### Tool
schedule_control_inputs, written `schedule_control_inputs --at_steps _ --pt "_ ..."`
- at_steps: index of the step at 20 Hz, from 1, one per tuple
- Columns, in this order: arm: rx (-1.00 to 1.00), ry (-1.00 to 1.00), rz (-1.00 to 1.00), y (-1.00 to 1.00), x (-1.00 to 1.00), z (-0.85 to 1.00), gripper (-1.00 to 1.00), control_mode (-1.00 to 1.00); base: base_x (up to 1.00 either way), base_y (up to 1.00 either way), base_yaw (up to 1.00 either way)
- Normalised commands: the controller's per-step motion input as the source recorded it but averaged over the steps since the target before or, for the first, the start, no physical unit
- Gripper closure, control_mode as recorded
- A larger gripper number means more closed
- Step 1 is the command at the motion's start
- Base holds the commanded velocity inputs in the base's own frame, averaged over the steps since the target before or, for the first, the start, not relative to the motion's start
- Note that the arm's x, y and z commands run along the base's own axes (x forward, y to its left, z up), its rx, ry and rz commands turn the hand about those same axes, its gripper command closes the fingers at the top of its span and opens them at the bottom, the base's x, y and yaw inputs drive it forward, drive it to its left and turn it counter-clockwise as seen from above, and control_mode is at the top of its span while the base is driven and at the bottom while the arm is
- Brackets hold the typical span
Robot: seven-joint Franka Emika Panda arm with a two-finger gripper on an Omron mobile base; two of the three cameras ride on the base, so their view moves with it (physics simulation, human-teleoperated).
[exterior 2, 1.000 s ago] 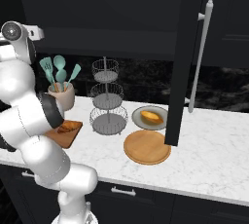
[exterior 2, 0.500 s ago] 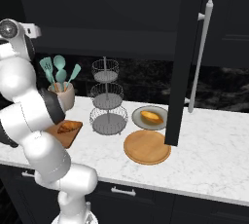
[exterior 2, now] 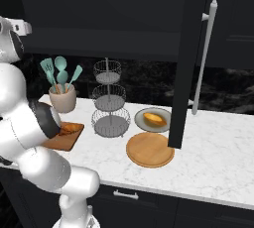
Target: From the different types of pastries on the counter, select a croissant and place it on the cutting board. Then retrieve a jar of jam from the cabinet and place it alongside the croissant on the cutting board.
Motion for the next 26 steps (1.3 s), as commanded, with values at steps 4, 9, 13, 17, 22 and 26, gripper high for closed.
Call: schedule_control_inputs --at_steps 4,9,13,17,22,26 --pt "0.03 -0.07 -0.02 -0.01 -0.87 0.26 1.00 -1.00 0.00 0.00 0.00" --pt "0.03 -0.06 -0.01 -0.08 -0.79 0.13 1.00 -1.00 0.00 0.00 0.00" --pt "0.07 -0.03 0.00 -0.16 -0.83 0.05 1.00 -1.00 0.00 0.00 0.00" --pt "0.10 0.00 0.00 -0.42 -0.85 0.00 1.00 -1.00 0.00 0.00 0.00" --pt "0.10 0.00 0.00 -0.62 -0.91 -0.05 1.00 -1.00 0.00 0.00 0.00" --pt "0.08 0.00 0.00 -0.62 -0.82 -0.17 1.00 -1.00 0.00 0.00 0.00"
